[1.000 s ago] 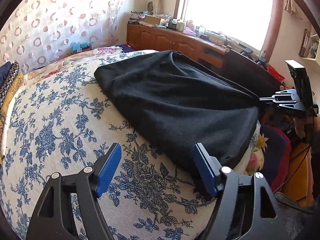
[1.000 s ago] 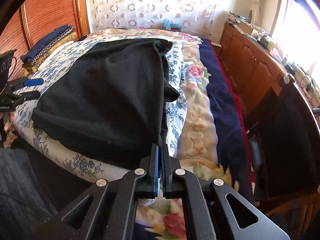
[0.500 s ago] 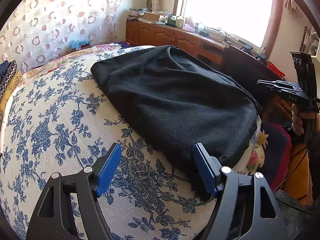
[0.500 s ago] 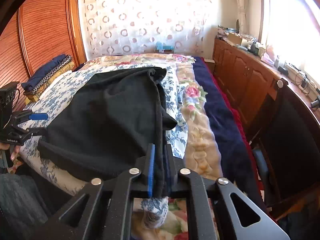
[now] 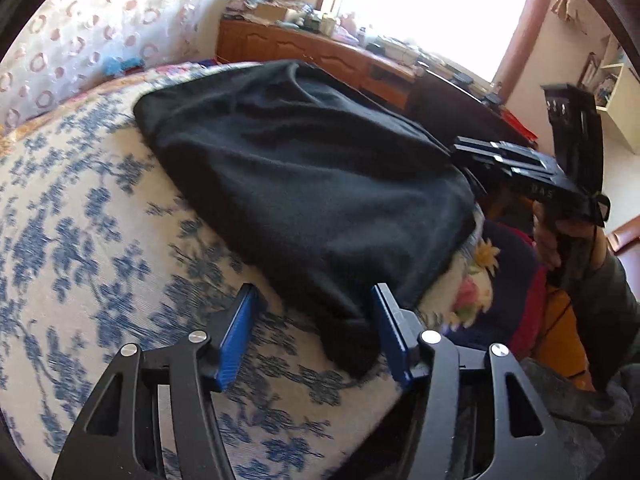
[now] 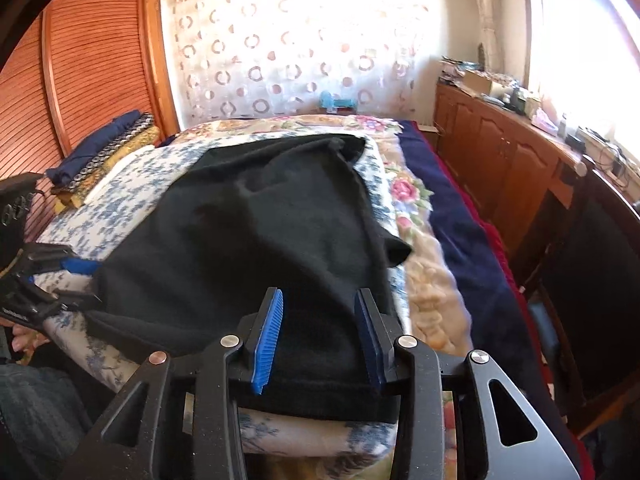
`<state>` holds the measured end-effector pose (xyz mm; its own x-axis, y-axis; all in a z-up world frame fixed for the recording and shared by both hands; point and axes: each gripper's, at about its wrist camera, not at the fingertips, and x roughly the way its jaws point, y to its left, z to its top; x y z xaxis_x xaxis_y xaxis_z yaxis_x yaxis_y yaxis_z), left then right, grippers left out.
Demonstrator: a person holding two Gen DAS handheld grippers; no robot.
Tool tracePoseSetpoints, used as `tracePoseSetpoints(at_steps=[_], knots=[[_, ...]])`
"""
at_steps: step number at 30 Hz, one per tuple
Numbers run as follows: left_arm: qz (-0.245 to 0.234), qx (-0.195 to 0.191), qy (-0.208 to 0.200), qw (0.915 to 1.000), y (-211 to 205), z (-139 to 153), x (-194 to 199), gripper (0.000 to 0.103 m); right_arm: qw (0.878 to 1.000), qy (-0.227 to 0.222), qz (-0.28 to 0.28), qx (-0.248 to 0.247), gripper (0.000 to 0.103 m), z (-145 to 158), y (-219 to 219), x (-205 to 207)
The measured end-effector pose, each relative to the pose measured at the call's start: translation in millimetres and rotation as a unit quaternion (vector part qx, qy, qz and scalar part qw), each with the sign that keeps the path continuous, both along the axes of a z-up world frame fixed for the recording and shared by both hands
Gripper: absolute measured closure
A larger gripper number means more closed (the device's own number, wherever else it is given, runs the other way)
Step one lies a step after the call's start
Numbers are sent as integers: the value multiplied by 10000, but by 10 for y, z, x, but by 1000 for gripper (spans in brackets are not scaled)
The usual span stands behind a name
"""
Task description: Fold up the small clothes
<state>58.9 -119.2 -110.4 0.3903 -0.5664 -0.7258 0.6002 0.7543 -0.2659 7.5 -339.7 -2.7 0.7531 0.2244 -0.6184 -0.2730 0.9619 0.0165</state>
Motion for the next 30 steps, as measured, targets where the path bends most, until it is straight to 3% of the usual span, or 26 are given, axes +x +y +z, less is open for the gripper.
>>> tracePoseSetpoints(at_steps=[3, 6, 7, 8, 13, 17, 21, 30], knots=[[-112, 28, -1, 9999, -35, 2, -24, 44, 9999, -14, 158, 18, 55, 18, 108, -23], [-305, -114, 134, 9994, -73, -7, -48, 71, 9994, 3, 346, 22, 54, 20, 213, -45], [-349, -133, 122, 9992, -92, 0, -61, 85, 9991, 3, 416, 20, 53, 20, 240, -49], [-345, -136, 62, 9993, -104, 23, -76, 90, 9988, 6, 491, 12, 51, 24, 268, -62], [-268, -496, -167, 9983, -79, 357, 7, 93, 9963, 44, 856, 49, 49, 82, 348, -127], [-183, -606, -483, 9968, -94, 649, 84, 94, 9941, -4, 1079, 88, 38, 126, 337, -171], [-111, -696, -659, 9953, -126, 823, 155, 94, 9916, 64, 1289, 108, 36, 85, 327, -172], [30, -770, -780, 9940, -104, 897, 190, 94, 9935, 292, 828, -721, 35, -201, 136, 5]])
